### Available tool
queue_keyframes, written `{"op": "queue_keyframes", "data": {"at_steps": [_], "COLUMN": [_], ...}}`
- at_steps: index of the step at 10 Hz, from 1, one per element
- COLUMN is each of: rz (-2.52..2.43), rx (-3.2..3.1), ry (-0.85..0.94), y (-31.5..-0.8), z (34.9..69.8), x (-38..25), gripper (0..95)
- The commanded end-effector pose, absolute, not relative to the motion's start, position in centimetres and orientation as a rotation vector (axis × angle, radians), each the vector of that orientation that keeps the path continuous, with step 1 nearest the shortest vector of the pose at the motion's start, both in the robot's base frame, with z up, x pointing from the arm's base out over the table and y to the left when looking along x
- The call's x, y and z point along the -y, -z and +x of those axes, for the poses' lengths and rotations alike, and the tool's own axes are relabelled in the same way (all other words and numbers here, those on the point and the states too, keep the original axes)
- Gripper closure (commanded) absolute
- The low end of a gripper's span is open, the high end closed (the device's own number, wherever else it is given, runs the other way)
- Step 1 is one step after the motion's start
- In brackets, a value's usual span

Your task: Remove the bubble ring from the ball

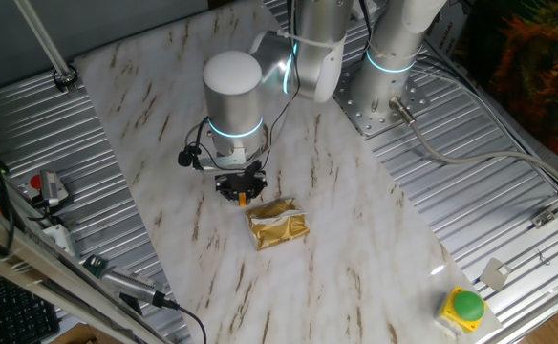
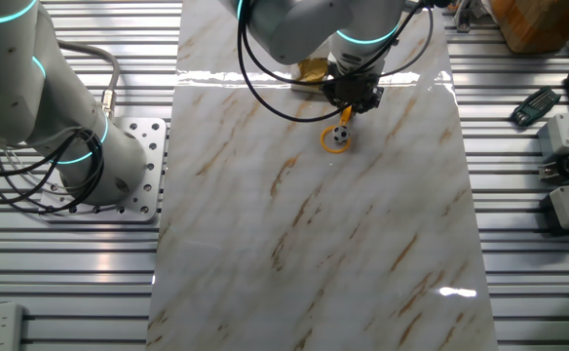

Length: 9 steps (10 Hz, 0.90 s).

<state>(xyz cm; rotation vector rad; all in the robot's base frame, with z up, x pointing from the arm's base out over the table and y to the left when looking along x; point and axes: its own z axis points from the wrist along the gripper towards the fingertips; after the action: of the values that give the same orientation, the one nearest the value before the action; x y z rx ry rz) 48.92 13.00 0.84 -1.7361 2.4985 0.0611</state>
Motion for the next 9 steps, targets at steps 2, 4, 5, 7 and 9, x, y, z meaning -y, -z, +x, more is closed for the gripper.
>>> {"op": "queue_keyframes", "data": {"at_steps": [2,4,5,7,9], "rz": [-1.733,-1.73,-1.729,-1.727,-1.726], "rx": [-2.5,-2.501,-2.502,-2.504,-2.505], "ry": [-0.063,-0.063,-0.063,-0.064,-0.064], "y": [-0.82,-0.82,-0.82,-0.82,-0.85], "z": [48.93,48.93,48.94,48.94,48.93], "x": [-13.07,-13.1,-13.1,-13.13,-13.14], "gripper": [95.0,95.0,95.0,95.0,95.0]}}
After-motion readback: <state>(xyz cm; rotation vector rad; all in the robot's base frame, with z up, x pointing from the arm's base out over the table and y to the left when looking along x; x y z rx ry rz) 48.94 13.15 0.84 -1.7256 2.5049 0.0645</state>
